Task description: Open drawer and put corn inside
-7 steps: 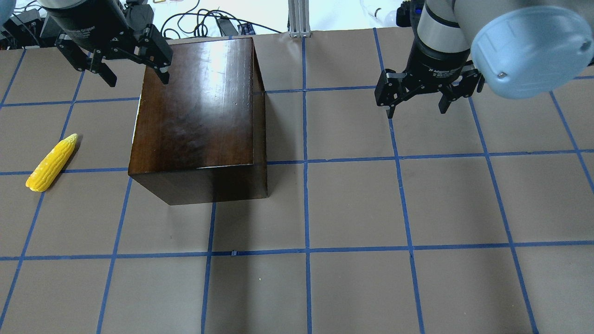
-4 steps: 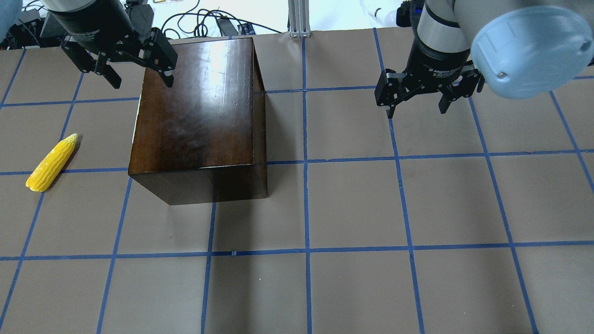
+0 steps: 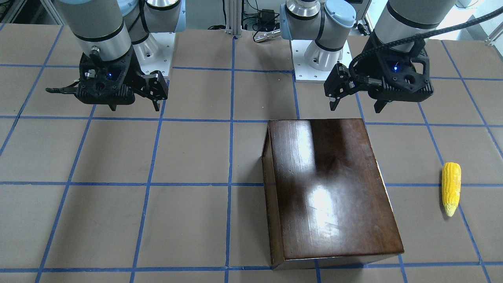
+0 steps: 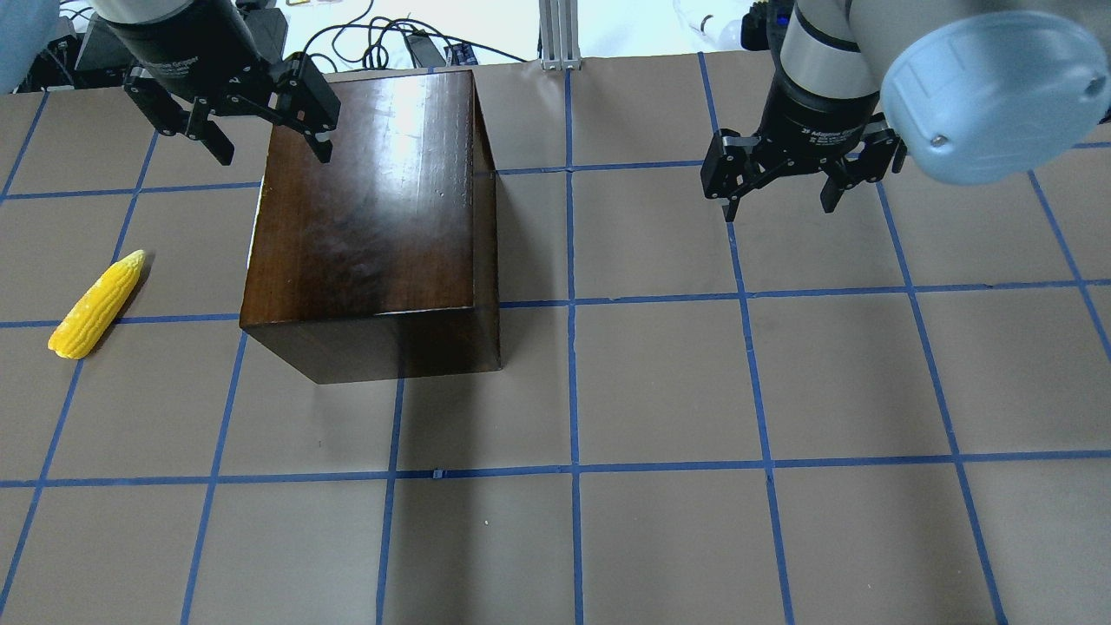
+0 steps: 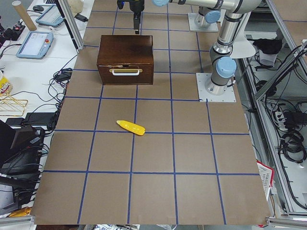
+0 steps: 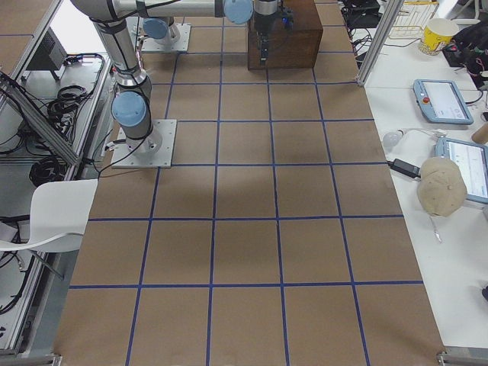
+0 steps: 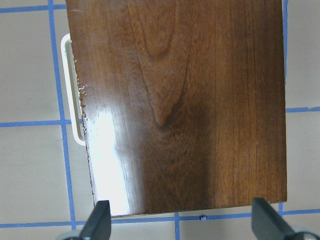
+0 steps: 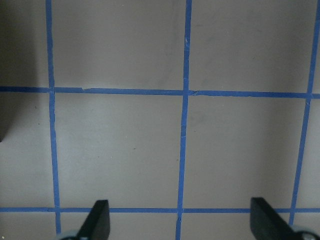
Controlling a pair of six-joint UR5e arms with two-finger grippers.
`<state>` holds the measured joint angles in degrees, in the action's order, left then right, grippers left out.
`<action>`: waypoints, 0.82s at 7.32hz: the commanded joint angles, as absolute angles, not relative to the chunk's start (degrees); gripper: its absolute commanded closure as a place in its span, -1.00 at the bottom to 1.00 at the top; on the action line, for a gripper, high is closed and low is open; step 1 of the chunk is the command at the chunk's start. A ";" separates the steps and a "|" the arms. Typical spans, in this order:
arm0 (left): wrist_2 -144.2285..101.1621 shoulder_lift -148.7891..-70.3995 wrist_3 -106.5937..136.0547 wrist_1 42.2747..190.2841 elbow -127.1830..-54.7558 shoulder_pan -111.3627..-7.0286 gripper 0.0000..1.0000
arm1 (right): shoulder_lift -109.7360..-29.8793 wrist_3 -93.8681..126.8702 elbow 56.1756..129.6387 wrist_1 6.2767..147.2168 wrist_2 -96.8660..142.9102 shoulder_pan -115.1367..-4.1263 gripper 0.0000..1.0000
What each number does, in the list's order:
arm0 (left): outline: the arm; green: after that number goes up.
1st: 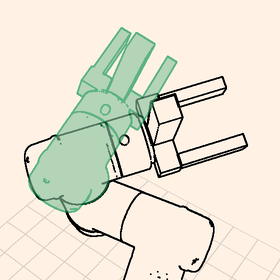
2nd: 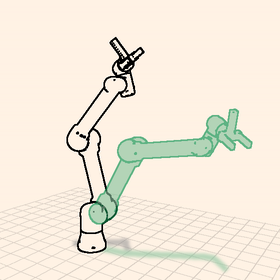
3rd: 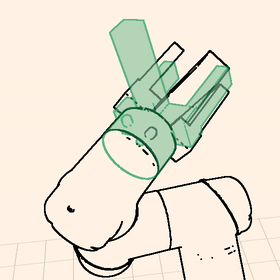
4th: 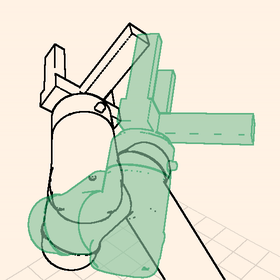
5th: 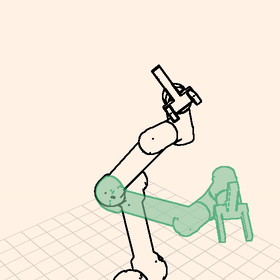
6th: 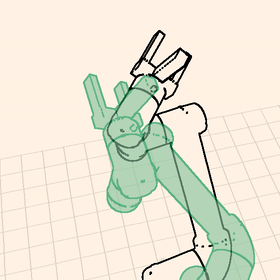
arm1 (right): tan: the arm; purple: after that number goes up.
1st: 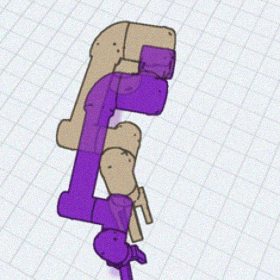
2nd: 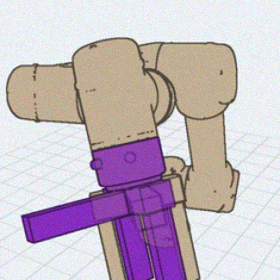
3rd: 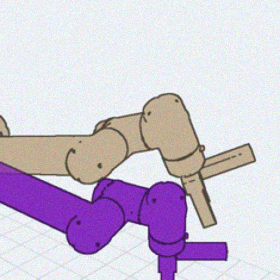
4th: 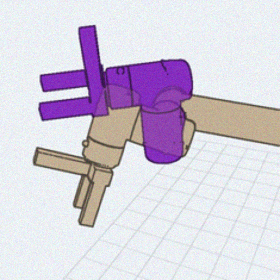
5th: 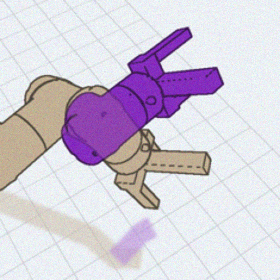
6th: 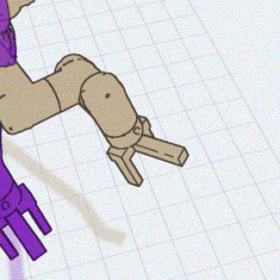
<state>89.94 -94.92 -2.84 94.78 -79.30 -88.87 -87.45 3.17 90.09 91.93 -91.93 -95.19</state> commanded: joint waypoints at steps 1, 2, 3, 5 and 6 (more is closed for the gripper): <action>90.00 -95.36 -2.81 94.66 -79.10 -88.77 -1.00 | -87.45 3.16 90.09 91.93 -91.93 -95.19 -1.00; 90.00 -95.45 -3.25 94.66 -78.32 -88.25 -1.00 | -87.45 3.16 90.09 91.93 -91.93 -95.19 -1.00; 89.56 -95.71 -3.77 94.66 -76.05 -86.85 -1.00 | -87.45 3.16 90.09 91.93 -91.93 -95.19 -1.00; 89.12 -96.06 -8.76 95.01 -74.97 -82.90 -1.00 | -87.45 3.16 90.09 91.93 -91.93 -95.19 -1.00; 88.77 -97.11 -14.10 94.84 -74.88 -78.79 -1.00 | -87.45 3.16 90.09 91.93 -91.93 -95.19 -1.00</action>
<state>89.18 -96.23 -8.93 94.96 -75.15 -82.85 -87.45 3.17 90.09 91.93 -91.94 -95.19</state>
